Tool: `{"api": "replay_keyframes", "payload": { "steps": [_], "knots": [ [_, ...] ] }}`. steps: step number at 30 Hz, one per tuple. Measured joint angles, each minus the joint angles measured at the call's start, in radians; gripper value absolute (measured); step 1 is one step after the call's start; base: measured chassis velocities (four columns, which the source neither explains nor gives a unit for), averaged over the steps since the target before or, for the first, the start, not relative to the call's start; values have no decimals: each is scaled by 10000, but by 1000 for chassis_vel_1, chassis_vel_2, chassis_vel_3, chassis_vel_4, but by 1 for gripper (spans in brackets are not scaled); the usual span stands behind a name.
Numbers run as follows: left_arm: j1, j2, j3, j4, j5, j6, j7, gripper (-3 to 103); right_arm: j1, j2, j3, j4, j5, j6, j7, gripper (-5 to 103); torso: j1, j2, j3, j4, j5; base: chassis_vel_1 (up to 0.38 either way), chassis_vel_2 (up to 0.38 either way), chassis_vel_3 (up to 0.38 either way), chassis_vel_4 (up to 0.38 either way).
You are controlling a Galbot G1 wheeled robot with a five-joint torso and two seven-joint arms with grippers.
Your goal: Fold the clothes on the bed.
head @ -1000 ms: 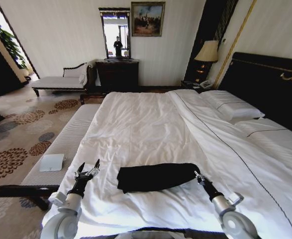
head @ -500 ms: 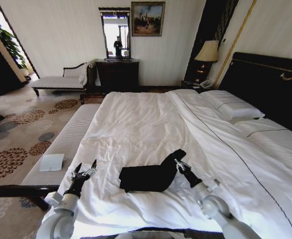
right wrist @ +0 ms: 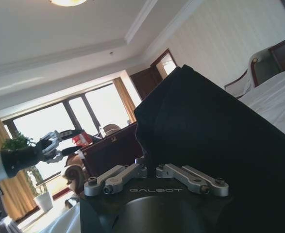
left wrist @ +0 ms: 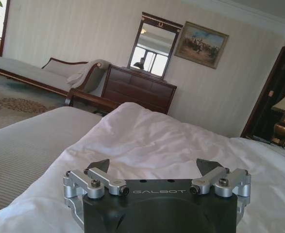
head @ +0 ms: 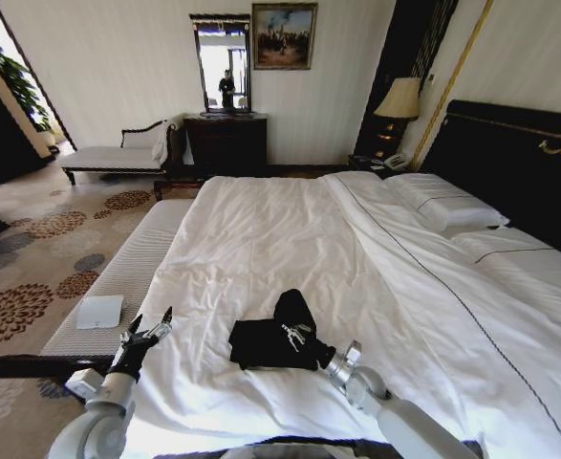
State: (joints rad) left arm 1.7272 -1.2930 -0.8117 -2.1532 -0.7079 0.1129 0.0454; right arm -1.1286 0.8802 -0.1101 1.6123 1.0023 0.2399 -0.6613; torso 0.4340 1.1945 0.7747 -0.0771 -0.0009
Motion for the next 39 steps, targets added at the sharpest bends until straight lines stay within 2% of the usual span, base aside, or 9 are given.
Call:
{"api": "replay_keyframes", "payload": {
  "steps": [6, 20, 26, 34, 35, 36, 38, 39],
  "knots": [
    [-41, -92, 121, 146, 47, -6, 6, 100, 411, -224, -533, -213, -94, -298, -546, 3, 0, 0, -1, 3, 1, 0, 0, 0, 0],
    [101, -320, 8, -103, 62, -50, 13, 100, 1679, 297, -1984, -993, -38, -485, -836, 3, 0, 0, -1, 3, 1, 0, 0, 0, 0],
    [136, -516, 51, -255, 151, -50, 13, 100, 2272, 583, -2747, -1387, 47, -537, -809, 3, 0, 0, -1, 3, 2, 0, 0, 0, 0],
    [232, -589, 35, -343, 202, -50, 12, 100, 2513, 963, -3130, -1673, 12, -533, -526, 3, 0, 0, -1, 3, 1, 0, 0, 0, 0],
    [240, -591, 33, -342, 203, -53, 11, 100, 2482, 971, -3133, -1663, 5, -513, -466, 0, 0, 0, -1, 4, 1, 0, 0, 0, 0],
    [242, -593, 33, -341, 204, -56, 12, 100, 2447, 971, -3134, -1638, -7, -484, -430, 5, 0, 0, -1, 3, 1, 0, 0, 0, 0],
    [241, -599, 33, -339, 207, -59, 12, 100, 2403, 968, -3135, -1596, -45, -410, -408, 5, 0, 0, -1, 2, 1, 0, 0, 0, 0],
    [234, -616, 38, -336, 211, -62, 12, 100, 2346, 964, -3130, -1546, -131, -274, -389, 10, 0, 0, -1, 3, 1, 0, 0, 0, 0]
  ]
}}
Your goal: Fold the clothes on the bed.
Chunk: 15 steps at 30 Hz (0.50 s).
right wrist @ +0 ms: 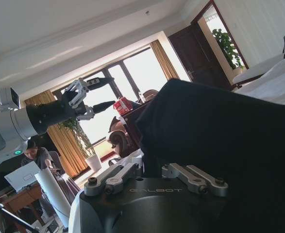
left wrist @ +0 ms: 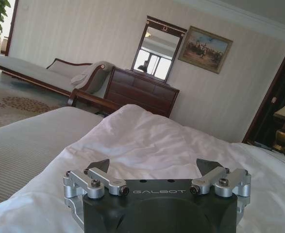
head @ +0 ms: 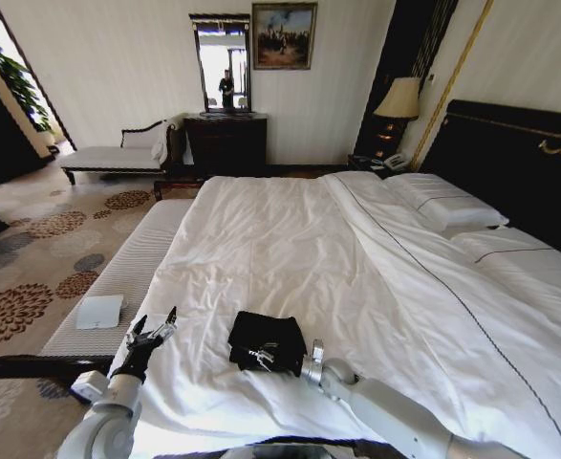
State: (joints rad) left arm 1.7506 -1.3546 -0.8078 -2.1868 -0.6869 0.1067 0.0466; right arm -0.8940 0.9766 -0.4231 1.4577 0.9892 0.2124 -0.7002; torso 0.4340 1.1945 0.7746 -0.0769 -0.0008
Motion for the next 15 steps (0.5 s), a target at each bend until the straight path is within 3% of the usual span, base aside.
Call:
{"api": "replay_keyframes", "payload": {
  "steps": [3, 5, 6, 8, 10, 13, 15],
  "knots": [
    [-11, -55, 47, 5, 36, -1, 0, 100, -171, -26, 134, 250, -81, 230, 23, 27, 0, 0, 0, 0, 0, 0, 0, 0, 0],
    [-11, -68, 57, 6, 51, -2, 0, 100, -227, -59, 196, 361, -75, 330, -10, 27, 0, 0, 1, 0, 1, 0, 0, 0, 0],
    [-8, -74, 59, 7, 61, -2, 0, 100, -285, -133, 311, 530, -9, 461, -160, 37, 0, 0, 0, 0, 1, 0, 0, 0, 0],
    [-1, -74, 53, 7, 62, -6, 0, 100, -322, -194, 396, 671, 83, 529, -268, 37, 0, 0, 0, 0, 0, 0, 0, 0, 0],
    [28, -74, 24, 12, 62, -24, 0, 100, -407, -318, 627, 1048, 570, 601, -357, 48, 0, 0, 0, -1, 1, 0, 0, 0, 0],
    [60, -75, 8, 24, 62, -36, 0, 100, -431, -345, 801, 1186, 1134, 593, -116, 59, -1, 1, 0, 0, 0, 0, 0, 0, 0],
    [75, -89, 8, 35, 91, -46, 0, 100, -407, -304, 834, 1182, 1598, 429, 551, 65, 0, 0, 0, -1, 0, 0, 0, 0, 0]
  ]
}}
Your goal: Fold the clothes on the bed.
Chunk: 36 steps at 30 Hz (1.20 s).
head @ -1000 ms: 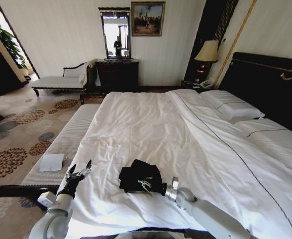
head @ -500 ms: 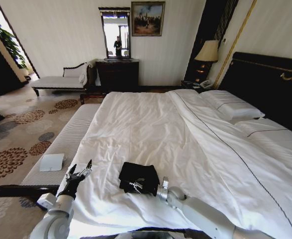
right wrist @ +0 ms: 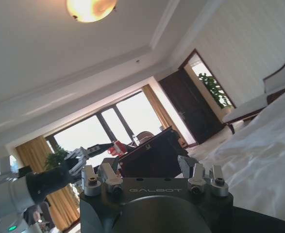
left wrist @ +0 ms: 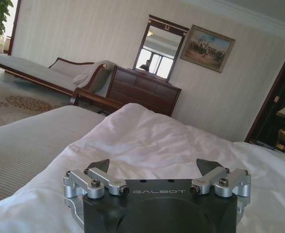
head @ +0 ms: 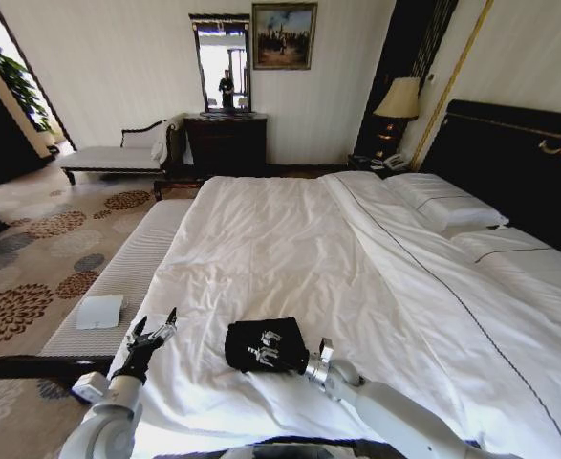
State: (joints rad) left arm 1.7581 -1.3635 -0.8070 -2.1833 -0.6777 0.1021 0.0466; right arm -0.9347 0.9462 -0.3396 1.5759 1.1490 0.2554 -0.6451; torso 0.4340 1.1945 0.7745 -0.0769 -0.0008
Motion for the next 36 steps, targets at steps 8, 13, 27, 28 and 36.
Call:
{"api": "replay_keyframes", "payload": {
  "steps": [8, 13, 27, 28, 36],
  "knots": [
    [-17, -4, 8, 1, 65, 3, -10, 100, 220, 493, -454, -14, 273, -1411, 4291, 96, 0, 1, 0, 0, 0, 0, 0, 0, 0],
    [-14, -12, -15, 36, 65, 11, -20, 100, 540, 1003, -906, -335, 58, -1684, 5084, 100, 0, 0, 0, 0, 0, 0, 0, 0, 0],
    [-222, 267, -424, -2063, -3048, 333, 60, 100, 340, 1080, -813, 452, -791, -308, 2285, 100, 0, 0, 0, -2, 3, 0, 0, 0, 0],
    [-352, 389, -458, -2417, -3325, 341, 173, 100, 209, 798, -255, 788, -824, -202, 1928, 100, 0, 0, 0, -2, 8, 0, 0, 0, 0],
    [-534, 436, -172, -2760, -1695, 409, 399, 100, -805, -604, 3497, 2514, -1085, -74, 3790, 100, 0, 1, -1, -2, 1, 0, 0, 0, 0]
  ]
}}
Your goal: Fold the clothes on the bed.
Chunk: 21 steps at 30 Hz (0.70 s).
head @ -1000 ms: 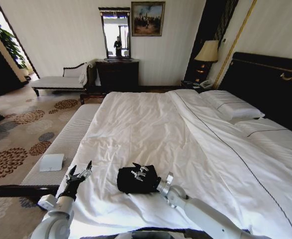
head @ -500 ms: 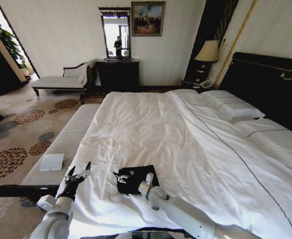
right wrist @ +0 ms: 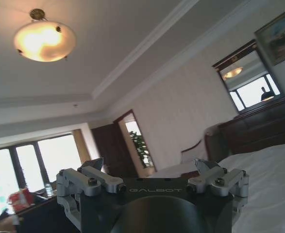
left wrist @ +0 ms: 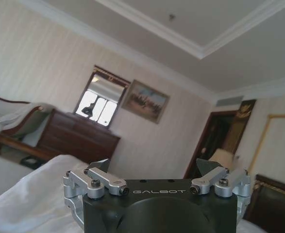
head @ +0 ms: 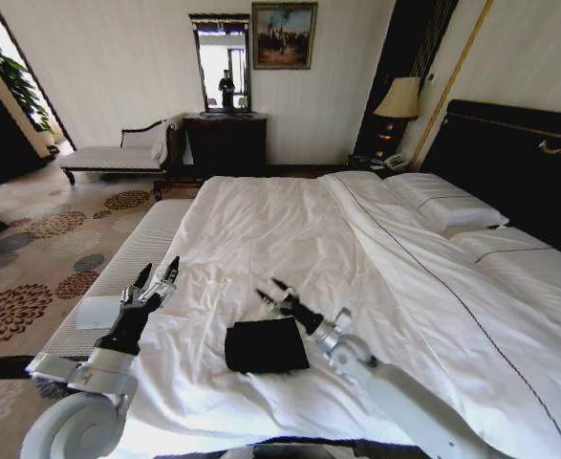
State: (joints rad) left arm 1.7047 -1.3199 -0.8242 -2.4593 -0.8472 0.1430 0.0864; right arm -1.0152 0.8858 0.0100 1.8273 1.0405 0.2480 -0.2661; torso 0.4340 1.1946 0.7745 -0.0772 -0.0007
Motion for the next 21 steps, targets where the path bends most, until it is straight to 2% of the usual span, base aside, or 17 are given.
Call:
{"api": "replay_keyframes", "payload": {
  "steps": [1, 2, 3, 4, 5, 6, 7, 8, 9, 11, 12, 13, 16, 17, 18, 19, 21],
  "knots": [
    [110, -155, 10, 129, 448, 151, -301, 100, -248, -61, 425, 80, -486, -160, 911, 100, 0, 0, 1, 2, 2, 0, 0, 0, 0],
    [110, -155, 10, 129, 448, 151, -301, 100, -248, -61, 425, 80, -486, -160, 911, 100, 0, 0, 1, 2, 2, 0, 0, 0, 0],
    [149, -208, 6, 191, 610, 218, -431, 100, -376, -71, 619, 118, -647, -251, 1260, 100, 0, -1, 1, 6, 5, 0, 0, 0, 0],
    [185, -264, -33, 443, 1022, 390, -912, 100, -898, -74, 1444, 356, -1057, -632, 2423, 100, 0, 0, 1, 14, 0, 0, 0, 0, 0],
    [181, -221, -76, 541, 1179, 441, -1106, 100, -1469, -14, 2101, 562, -1312, -816, 2987, 100, 0, -1, 1, 8, -2, 0, 0, 0, 0],
    [200, -170, -111, 555, 1273, 444, -1164, 100, -1908, 93, 2679, 689, -1667, -870, 3205, 100, 1, -2, 2, 2, 7, 0, 0, 0, 0],
    [200, -170, -111, 555, 1273, 444, -1164, 100, -1908, 93, 2679, 689, -1667, -870, 3205, 100, 1, -2, 2, 2, 7, 0, 0, 0, 0],
    [268, -124, -133, 541, 1367, 428, -1186, 100, -2403, 239, 3458, 822, -2239, -723, 3354, 100, 1, -1, 1, 1, 9, 0, 0, 0, 0],
    [431, -96, -93, 486, 1513, 303, -1226, 100, -3035, 466, 4286, 1006, -3002, -355, 3440, 100, 1, -1, 0, 0, -5, 0, 0, 0, 0],
    [760, -130, 96, 425, 1859, -167, -1332, 100, -3933, 809, 5334, 1422, -3808, -163, 3514, 100, 0, -1, 0, -1, 9, 0, 0, 0, 0],
    [1052, -238, 276, 421, 2343, -428, -1333, 100, -4724, 1185, 6203, 1973, -4264, -144, 3540, 100, -1, 0, -1, 2, 3, 0, 0, 0, 0],
    [1052, -238, 276, 421, 2343, -428, -1333, 100, -4724, 1185, 6203, 1973, -4264, -144, 3540, 100, -1, 0, -1, 2, 3, 0, 0, 0, 0],
    [1687, -564, 766, 350, 3590, -1031, -1254, 100, -6614, 2459, 7770, 3222, -4874, -150, 3598, 100, -1, 1, -1, 2, 1, 0, 0, 0, 0],
    [1808, -612, 891, 225, 3753, -1085, -1198, 100, -7055, 2878, 8134, 3575, -5064, -150, 3665, 100, -2, 1, -2, -2, 0, 0, 0, 0, 0],
    [1808, -612, 891, 225, 3753, -1085, -1198, 100, -7055, 2878, 8134, 3575, -5064, -150, 3665, 100, -2, 1, -2, -2, 0, 0, 0, 0, 0],
    [1964, -667, 1093, -98, 3959, -1097, -1109, 100, -7724, 3487, 8579, 4176, -5332, -151, 3855, 100, -3, 2, -2, 0, -2, 0, 0, 0, 0],
    [2027, -676, 1200, -370, 4095, -1088, -1057, 100, -8306, 4049, 8779, 4823, -5647, -154, 4133, 100, -4, 2, -3, -1, 2, 0, 0, 0, 0]
  ]
}}
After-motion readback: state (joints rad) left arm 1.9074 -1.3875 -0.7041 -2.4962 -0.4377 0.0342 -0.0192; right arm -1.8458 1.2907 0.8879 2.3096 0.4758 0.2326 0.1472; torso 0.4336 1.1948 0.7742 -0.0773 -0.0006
